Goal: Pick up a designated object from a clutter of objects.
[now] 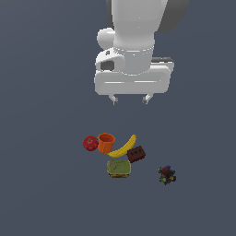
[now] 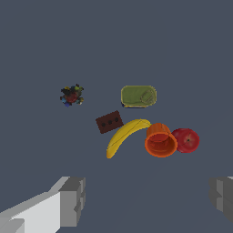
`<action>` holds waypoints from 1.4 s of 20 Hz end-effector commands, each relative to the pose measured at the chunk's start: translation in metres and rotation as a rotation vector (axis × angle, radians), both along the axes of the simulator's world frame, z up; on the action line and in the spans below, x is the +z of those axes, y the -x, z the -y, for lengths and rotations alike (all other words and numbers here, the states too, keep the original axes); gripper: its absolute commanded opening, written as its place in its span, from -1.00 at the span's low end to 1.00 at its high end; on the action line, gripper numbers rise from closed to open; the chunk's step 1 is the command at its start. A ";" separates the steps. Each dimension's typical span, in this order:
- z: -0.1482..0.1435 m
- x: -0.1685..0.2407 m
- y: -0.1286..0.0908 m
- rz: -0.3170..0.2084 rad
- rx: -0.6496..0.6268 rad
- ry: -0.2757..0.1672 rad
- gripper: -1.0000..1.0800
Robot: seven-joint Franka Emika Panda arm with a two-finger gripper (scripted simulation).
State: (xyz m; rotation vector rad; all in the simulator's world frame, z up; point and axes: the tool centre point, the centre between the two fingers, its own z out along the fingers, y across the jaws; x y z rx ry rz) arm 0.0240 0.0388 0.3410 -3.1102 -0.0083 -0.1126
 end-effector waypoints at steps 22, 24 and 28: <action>-0.021 -0.097 -0.035 -0.044 -0.466 -0.028 0.92; -0.023 -0.108 -0.038 -0.048 -0.515 -0.029 0.92; -0.027 -0.129 -0.042 -0.056 -0.611 -0.031 0.92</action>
